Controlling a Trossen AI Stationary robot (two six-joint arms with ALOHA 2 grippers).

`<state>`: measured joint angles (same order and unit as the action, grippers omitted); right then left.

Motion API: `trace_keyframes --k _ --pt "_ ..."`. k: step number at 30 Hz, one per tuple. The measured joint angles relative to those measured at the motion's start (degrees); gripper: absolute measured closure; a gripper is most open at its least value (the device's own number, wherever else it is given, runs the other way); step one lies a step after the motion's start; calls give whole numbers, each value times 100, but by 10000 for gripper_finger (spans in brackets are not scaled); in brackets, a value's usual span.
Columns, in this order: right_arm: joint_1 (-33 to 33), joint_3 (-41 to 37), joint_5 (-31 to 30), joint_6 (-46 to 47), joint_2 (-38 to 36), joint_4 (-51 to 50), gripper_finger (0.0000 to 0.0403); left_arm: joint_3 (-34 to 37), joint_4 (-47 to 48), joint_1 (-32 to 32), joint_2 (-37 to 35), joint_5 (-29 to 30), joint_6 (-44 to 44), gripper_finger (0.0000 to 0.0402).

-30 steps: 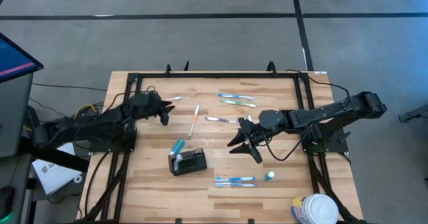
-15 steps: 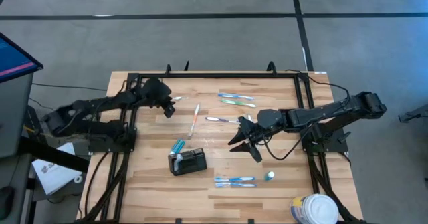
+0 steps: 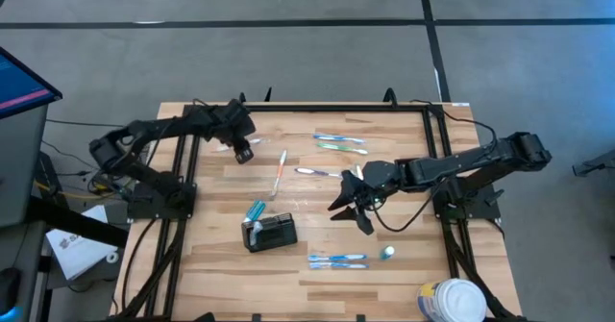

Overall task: Pick & Place toothbrushing station
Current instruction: Put the white orange toothbrush into the black toothbrush rack

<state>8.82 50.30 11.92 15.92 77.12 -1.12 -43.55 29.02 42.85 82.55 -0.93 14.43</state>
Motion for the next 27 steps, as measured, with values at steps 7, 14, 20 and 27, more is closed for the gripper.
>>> trace_keyframes --k 7,14,20,27 --pt "2 20 -1 4 169 102 272 -22 26 -2 277 152 180 275" --pt "0 7 -1 5 303 36 272 -24 1 -2 277 207 639 275" --pt "-44 -1 -1 7 396 34 272 -24 -144 -2 277 216 678 275" --pt "-74 14 -1 0 387 136 272 -24 -209 -2 275 221 912 275"
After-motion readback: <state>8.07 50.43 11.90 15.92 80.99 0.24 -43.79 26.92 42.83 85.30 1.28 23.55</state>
